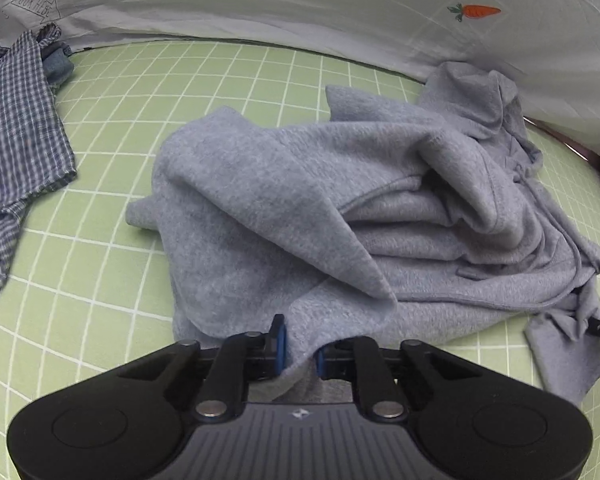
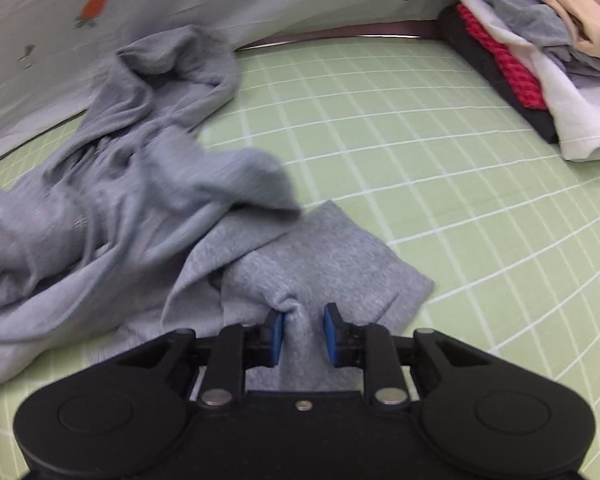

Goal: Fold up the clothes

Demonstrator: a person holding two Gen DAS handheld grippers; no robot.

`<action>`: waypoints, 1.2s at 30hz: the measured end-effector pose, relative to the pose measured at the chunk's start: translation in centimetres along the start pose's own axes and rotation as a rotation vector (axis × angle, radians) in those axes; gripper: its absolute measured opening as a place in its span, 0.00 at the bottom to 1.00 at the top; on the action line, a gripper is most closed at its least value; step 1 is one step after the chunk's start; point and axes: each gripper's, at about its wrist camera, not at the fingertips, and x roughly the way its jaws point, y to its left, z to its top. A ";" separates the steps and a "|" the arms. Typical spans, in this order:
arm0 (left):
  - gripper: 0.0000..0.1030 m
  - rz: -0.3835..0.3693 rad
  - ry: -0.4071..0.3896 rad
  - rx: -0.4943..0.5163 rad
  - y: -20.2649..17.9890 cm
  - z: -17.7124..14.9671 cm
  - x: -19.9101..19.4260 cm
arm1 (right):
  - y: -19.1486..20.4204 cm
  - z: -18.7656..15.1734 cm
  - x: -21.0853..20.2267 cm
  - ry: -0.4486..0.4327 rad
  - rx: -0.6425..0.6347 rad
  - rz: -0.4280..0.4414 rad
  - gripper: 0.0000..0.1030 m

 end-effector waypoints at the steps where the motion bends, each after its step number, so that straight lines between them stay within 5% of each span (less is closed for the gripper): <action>1: 0.11 0.049 -0.022 0.023 0.5 0.5 -0.5 | -0.6 0.7 0.5 -0.002 0.019 -0.005 0.22; 7: 0.11 0.237 -0.112 -0.062 9.5 4.8 -1.8 | -1.4 4.7 3.3 -0.055 -0.048 -0.167 0.18; 11: 0.11 0.286 -0.186 -0.173 15.1 8.7 -1.7 | -3.1 8.0 5.0 -0.115 -0.064 -0.357 0.03; 13: 0.11 0.317 -0.241 -0.191 16.2 10.7 -1.5 | -5.3 10.0 5.2 -0.132 -0.024 -0.448 0.03; 17: 0.21 0.365 -0.351 -0.171 14.9 13.0 -1.1 | -7.4 11.8 3.0 -0.149 0.125 -0.369 0.08; 19: 0.28 0.343 -0.313 -0.146 13.1 13.2 -0.3 | -5.0 10.0 1.8 -0.155 0.103 -0.337 0.32; 20: 0.38 0.325 -0.295 -0.130 12.3 13.0 -0.1 | -3.7 9.1 1.2 -0.157 0.090 -0.323 0.54; 21: 0.48 0.298 -0.283 -0.117 11.5 12.5 0.0 | -2.4 8.1 0.6 -0.160 0.077 -0.309 0.64; 24: 0.63 0.216 -0.249 -0.109 8.8 10.2 0.0 | 1.5 4.2 -1.1 -0.140 0.109 -0.232 0.72; 30: 0.68 0.039 -0.167 -0.114 5.3 6.1 -0.6 | 8.8 -3.0 -2.5 -0.042 0.157 -0.005 0.76; 36: 0.68 -0.133 -0.118 0.008 0.8 4.0 -0.6 | 14.4 -5.7 -1.3 0.099 0.134 0.194 0.76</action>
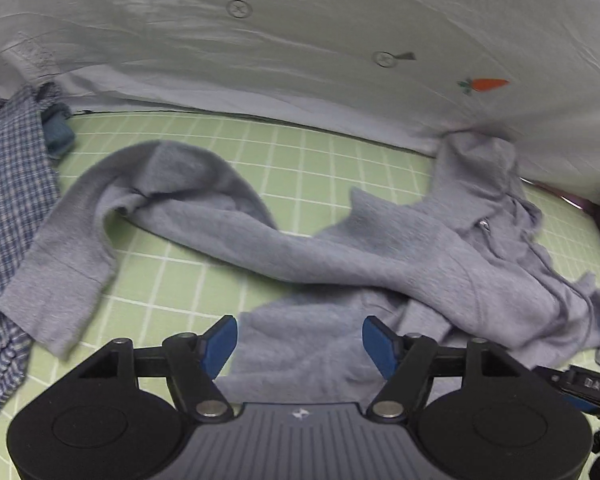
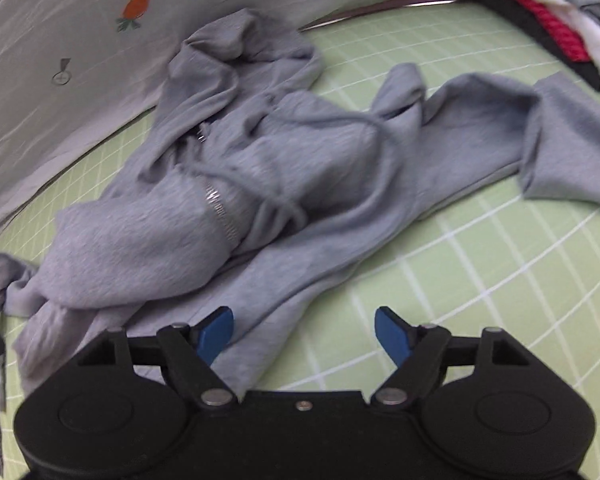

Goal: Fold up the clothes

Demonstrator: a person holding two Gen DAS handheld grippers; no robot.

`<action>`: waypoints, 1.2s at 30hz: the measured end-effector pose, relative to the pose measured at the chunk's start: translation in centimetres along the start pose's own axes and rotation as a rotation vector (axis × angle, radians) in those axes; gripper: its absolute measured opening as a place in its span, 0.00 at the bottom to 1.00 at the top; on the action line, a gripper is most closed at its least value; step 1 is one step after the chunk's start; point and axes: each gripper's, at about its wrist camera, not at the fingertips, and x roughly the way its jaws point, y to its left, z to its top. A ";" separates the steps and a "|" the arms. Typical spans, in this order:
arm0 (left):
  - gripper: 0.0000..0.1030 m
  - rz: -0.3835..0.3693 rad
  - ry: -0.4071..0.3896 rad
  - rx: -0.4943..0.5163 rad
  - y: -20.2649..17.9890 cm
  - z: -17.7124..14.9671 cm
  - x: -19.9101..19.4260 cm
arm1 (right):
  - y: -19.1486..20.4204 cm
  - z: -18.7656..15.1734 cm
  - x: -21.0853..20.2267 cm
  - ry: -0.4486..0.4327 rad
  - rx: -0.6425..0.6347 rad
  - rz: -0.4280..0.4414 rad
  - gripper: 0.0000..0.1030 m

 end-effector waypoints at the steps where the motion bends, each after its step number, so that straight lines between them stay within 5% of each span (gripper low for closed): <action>1: 0.69 -0.026 0.006 0.015 -0.8 -0.2 0.1 | 0.5 -0.1 0.3 0.013 0.004 0.021 0.76; 5: 0.69 -0.103 0.063 0.062 -2.8 -1.0 1.5 | 1.5 -0.7 1.1 0.035 0.001 0.056 0.73; 7: 0.62 -0.062 0.072 0.112 -3.5 -1.4 2.3 | 1.7 -0.8 1.0 0.026 -0.015 0.070 0.53; 9: 0.25 -0.012 0.088 0.145 -3.7 -1.8 2.9 | 1.0 -0.7 0.7 0.017 -0.034 0.085 0.18; 10: 0.18 -0.003 0.095 0.143 -3.6 -2.0 3.0 | 0.6 -0.7 0.3 0.007 -0.040 0.097 0.13; 15: 0.11 -0.064 0.072 0.072 -2.8 -2.6 0.0 | -1.5 -0.7 -3.6 -0.097 -0.099 0.136 0.09; 21: 0.09 -0.194 0.018 -0.086 -1.2 -5.1 -8.8 | -5.1 -0.8 -13.1 -0.324 -0.184 0.088 0.08; 24: 0.10 -0.200 0.011 -0.212 0.6 -7.7 -11.6 | -7.4 -1.2 -17.1 -0.400 -0.218 0.074 0.09; 26: 0.15 -0.121 0.036 -0.254 1.5 -9.9 -11.1 | -8.9 -0.8 -16.5 -0.345 -0.235 0.076 0.14; 27: 0.20 -0.085 0.062 -0.279 2.0 -10.9 -10.5 | -9.8 -0.9 -15.8 -0.312 -0.218 0.076 0.32; 29: 0.22 -0.024 0.112 -0.329 2.8 -12.7 -9.4 | -11.5 -1.4 -14.1 -0.245 -0.170 0.075 0.49; 31: 0.31 -0.009 0.116 -0.354 3.4 -13.6 -9.4 | -12.7 -2.2 -12.5 -0.177 -0.138 0.077 0.51; 33: 0.54 -0.012 0.090 -0.359 3.5 -14.0 -9.7 | -13.5 -3.4 -11.0 -0.118 -0.122 0.081 0.59; 36: 0.65 0.012 0.086 -0.296 3.0 -14.1 -9.3 | -14.3 -5.3 -9.2 -0.047 -0.095 0.122 0.67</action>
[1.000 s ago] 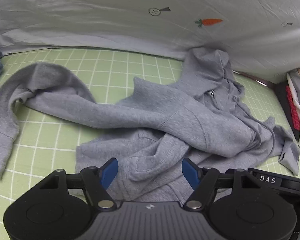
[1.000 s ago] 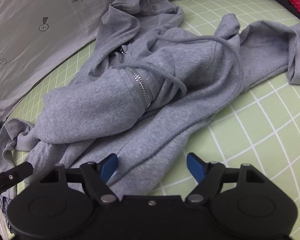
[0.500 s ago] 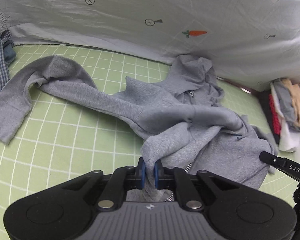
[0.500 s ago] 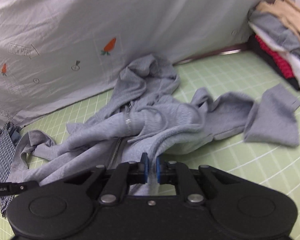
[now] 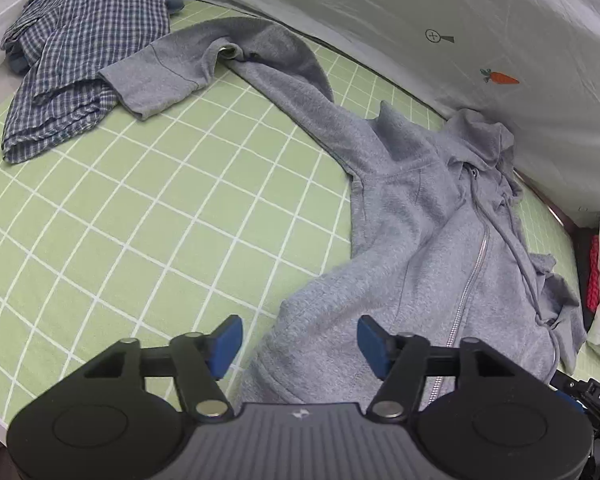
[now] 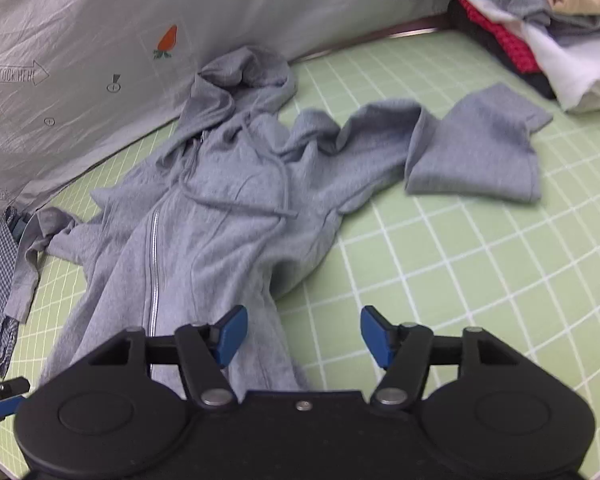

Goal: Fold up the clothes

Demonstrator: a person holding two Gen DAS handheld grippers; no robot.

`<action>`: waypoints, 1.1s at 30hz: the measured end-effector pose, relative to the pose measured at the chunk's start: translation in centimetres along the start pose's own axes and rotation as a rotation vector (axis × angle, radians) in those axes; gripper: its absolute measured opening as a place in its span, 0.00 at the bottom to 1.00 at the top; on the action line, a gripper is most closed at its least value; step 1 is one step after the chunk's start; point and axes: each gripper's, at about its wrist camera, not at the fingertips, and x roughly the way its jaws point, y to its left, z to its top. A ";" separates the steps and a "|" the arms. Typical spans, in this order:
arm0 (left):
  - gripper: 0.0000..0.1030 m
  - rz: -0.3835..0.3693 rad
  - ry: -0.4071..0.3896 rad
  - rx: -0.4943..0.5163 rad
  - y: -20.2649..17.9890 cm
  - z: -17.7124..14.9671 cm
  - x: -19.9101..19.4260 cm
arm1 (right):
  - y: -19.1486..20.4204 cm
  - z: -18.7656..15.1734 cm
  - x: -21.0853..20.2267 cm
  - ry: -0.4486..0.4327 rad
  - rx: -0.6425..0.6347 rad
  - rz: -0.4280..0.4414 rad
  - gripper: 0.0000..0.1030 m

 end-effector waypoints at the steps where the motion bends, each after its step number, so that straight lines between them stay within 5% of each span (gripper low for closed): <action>1: 0.65 0.015 0.006 0.020 -0.2 -0.1 0.4 | 0.0 -0.6 0.4 0.017 0.011 0.011 0.68; 8: 0.62 0.012 0.052 0.116 -0.8 -0.9 3.0 | 1.3 -2.5 2.4 0.081 -0.009 0.098 0.72; 10: 0.43 0.000 0.061 0.147 -1.3 -1.2 3.4 | 1.8 -2.8 2.8 0.111 -0.033 0.122 0.70; 11: 0.23 0.004 0.071 0.163 -1.5 -1.3 3.5 | 2.1 -2.9 2.7 0.123 -0.053 0.130 0.58; 12: 0.10 -0.013 0.078 0.167 -1.5 -1.4 3.2 | 2.3 -3.0 2.6 0.134 -0.072 0.139 0.31; 13: 0.08 -0.041 0.083 0.164 -1.4 -1.4 2.6 | 2.2 -3.0 2.3 0.154 -0.059 0.160 0.16; 17: 0.08 -0.206 0.086 0.074 -0.3 -1.3 -0.9 | -0.3 -1.7 -2.7 0.134 0.178 0.429 0.09; 19: 0.10 -0.171 0.060 0.068 -0.2 -1.7 -2.1 | -1.6 -1.1 -4.3 0.099 0.232 0.441 0.09; 20: 0.21 -0.100 0.044 0.099 -0.5 -2.0 -2.2 | -2.1 -0.9 -4.7 0.088 0.226 0.405 0.10; 22: 0.26 0.025 0.034 0.144 -1.2 -2.7 -1.7 | -2.1 -1.0 -3.8 0.110 0.108 0.222 0.26; 23: 0.30 0.067 0.042 0.153 -1.5 -2.8 -1.4 | -2.1 -1.1 -3.2 0.124 0.063 0.115 0.42; 24: 0.39 0.090 0.048 0.160 -1.8 -2.9 -1.3 | -2.0 -1.2 -2.9 0.124 0.031 0.066 0.42; 25: 0.45 0.094 0.046 0.162 -2.0 -2.9 -1.4 | -2.0 -1.2 -2.7 0.119 0.003 0.034 0.43; 27: 0.70 0.091 0.023 0.157 -2.5 -2.9 -1.9 | -2.4 -0.9 -2.5 0.093 0.000 0.011 0.66; 33: 0.80 0.131 0.019 0.220 -6.5 -2.7 -0.2 | -3.2 1.1 -1.3 0.032 -0.009 -0.083 0.82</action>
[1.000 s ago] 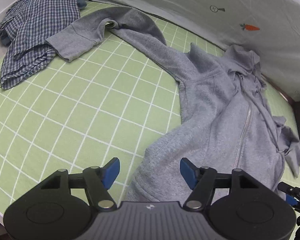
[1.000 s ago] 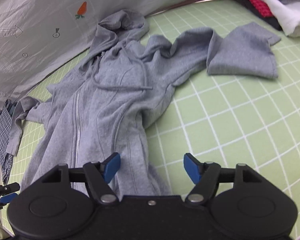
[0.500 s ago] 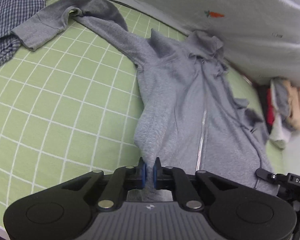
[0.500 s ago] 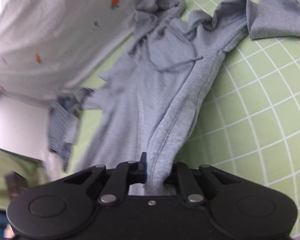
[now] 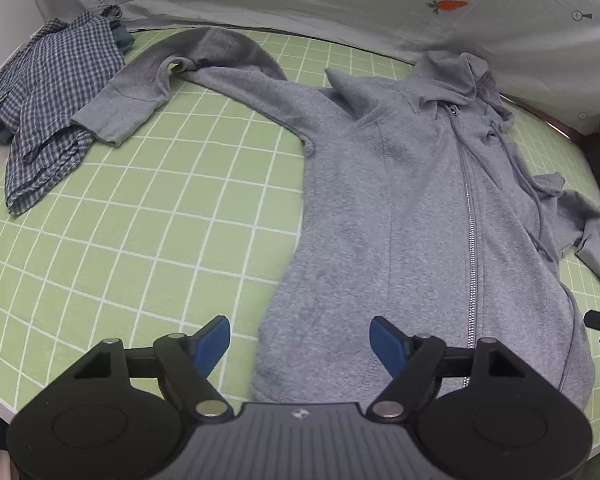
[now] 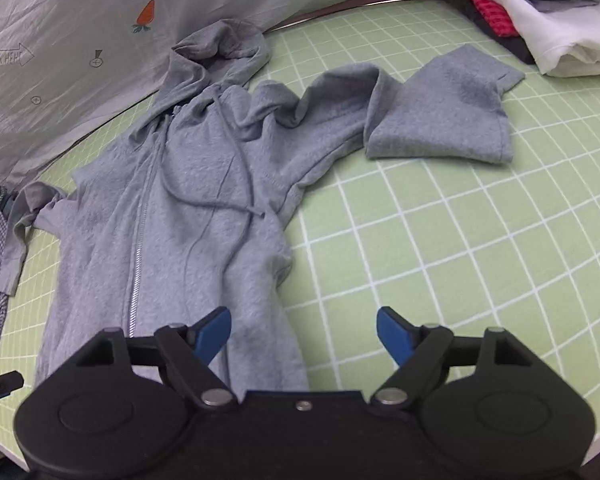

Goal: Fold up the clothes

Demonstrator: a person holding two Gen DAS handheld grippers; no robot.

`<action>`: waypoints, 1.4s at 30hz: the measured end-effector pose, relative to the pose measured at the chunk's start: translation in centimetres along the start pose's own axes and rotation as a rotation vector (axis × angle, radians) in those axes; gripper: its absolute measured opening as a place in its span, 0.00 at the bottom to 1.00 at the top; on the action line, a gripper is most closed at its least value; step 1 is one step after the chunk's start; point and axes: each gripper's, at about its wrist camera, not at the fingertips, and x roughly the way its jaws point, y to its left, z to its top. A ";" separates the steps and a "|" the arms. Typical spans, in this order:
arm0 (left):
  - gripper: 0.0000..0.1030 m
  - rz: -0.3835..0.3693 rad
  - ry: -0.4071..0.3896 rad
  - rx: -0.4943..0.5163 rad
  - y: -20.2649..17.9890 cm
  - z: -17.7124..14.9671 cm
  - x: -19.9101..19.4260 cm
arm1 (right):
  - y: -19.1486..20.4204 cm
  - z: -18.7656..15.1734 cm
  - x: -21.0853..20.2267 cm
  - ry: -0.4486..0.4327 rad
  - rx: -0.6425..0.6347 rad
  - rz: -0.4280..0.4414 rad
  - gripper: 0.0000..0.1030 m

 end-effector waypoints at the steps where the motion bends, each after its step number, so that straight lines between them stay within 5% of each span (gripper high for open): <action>1: 0.80 0.003 0.008 0.003 -0.8 0.3 0.5 | -0.2 0.5 0.1 -0.008 0.000 -0.013 0.83; 7: 0.81 -0.010 0.061 -0.004 -5.2 3.0 4.3 | -2.3 3.4 0.2 -0.084 0.007 -0.044 0.96; 16: 0.85 0.049 0.106 0.123 -10.7 6.8 10.1 | -7.6 10.1 3.7 -0.202 0.183 -0.161 0.93; 19: 0.87 0.060 0.128 0.120 -11.1 7.4 11.3 | -10.3 13.0 6.1 -0.200 0.278 -0.191 0.86; 22: 0.92 0.075 0.140 0.120 -11.4 7.5 12.1 | -11.8 14.7 8.0 -0.178 0.303 -0.207 0.69; 26: 0.95 0.080 0.139 0.125 -11.6 7.5 12.3 | -12.3 15.5 9.2 -0.169 0.273 -0.197 0.39; 27: 0.98 0.083 0.142 0.123 -11.6 7.6 12.4 | -12.3 15.5 9.2 -0.173 0.266 -0.194 0.21; 29: 1.00 0.085 0.147 0.121 -11.7 7.6 12.6 | -12.5 15.4 8.6 -0.199 0.262 -0.188 0.09; 32: 1.00 0.076 0.151 0.128 -11.7 7.7 12.7 | -13.3 14.9 6.0 -0.291 0.269 -0.228 0.06; 39: 1.00 0.070 0.144 0.119 -11.8 7.7 12.7 | -17.9 12.3 -2.2 -0.485 0.379 -0.530 0.05; 42: 1.00 0.070 0.148 0.115 -11.9 7.8 12.7 | -19.3 10.7 -4.8 -0.570 0.436 -0.588 0.05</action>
